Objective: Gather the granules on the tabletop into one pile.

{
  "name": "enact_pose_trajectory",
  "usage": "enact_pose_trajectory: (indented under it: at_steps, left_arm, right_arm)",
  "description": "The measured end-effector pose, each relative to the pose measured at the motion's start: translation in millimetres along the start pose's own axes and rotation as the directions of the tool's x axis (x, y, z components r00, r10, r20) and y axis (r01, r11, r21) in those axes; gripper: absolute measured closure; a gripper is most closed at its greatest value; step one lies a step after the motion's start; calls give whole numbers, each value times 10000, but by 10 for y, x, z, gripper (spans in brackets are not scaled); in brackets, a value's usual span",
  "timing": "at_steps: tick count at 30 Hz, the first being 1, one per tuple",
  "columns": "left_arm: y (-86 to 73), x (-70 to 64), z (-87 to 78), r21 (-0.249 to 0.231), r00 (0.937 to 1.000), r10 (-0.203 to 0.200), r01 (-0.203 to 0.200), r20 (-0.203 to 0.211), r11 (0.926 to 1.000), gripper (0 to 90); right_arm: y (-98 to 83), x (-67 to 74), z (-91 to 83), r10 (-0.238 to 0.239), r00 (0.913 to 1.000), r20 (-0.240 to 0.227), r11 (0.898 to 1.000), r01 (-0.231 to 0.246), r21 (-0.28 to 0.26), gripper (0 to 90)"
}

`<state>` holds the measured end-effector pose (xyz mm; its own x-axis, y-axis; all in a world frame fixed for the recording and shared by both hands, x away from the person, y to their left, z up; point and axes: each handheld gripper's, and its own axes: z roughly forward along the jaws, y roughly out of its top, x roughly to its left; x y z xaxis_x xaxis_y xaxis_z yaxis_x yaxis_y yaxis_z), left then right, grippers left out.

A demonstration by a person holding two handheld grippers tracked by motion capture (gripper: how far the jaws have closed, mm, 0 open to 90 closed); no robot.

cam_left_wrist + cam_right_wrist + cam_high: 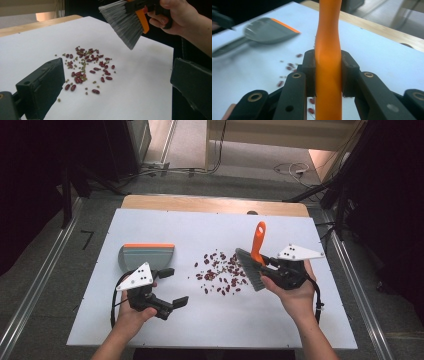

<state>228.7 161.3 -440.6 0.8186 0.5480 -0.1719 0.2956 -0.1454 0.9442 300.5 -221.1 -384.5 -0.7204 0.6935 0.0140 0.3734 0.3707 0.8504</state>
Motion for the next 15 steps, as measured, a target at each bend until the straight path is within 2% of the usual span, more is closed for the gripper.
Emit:
enact_pose_trajectory:
  at_steps: [2, 3, 6, 7, 11, 12, 13, 14, 15]
  left_arm:
    - [-20, 18, -58, -14, 10000, 57, -57, -82, 10000, 2]
    - [-30, 28, -87, -70, 9999, 14, -15, -169, 10000, 2]
    - [-66, 63, -165, -238, 9992, -152, 144, -362, 9996, 2]
    - [-79, 72, -184, -263, 9990, -174, 163, -422, 9995, 2]
    - [-132, 81, -219, -150, 9985, -190, 183, -512, 9997, 2]
    - [-146, 83, -225, -119, 9985, -216, 211, -497, 9997, 2]
    - [-161, 84, -231, -104, 9984, -260, 255, -510, 9996, 2]
    - [-175, 88, -240, -101, 9982, -269, 264, -545, 9996, 2]
    - [-188, 94, -249, -143, 9978, -332, 324, -578, 9994, 2]
  right_arm:
    - [20, -30, 28, -51, 9998, 169, 9999, 49, 155, 689]
    - [68, -85, 93, -197, 9988, 459, 9987, 174, 486, 688]
    - [145, -150, 203, -610, 9935, 962, 9934, 511, 1024, 689]
    - [145, -150, 203, -610, 9935, 962, 9934, 511, 1024, 689]
    - [245, -263, 390, -1037, 9819, 1587, 9788, 724, 1919, 689]
    - [245, -263, 390, -1037, 9819, 1587, 9788, 724, 1919, 689]
    - [268, -312, 477, -1096, 9791, 1711, 9701, 679, 2330, 688]
    - [268, -312, 477, -1096, 9791, 1711, 9701, 679, 2330, 688]
    - [275, -330, 523, -1230, 9753, 1834, 9647, 742, 2526, 688]
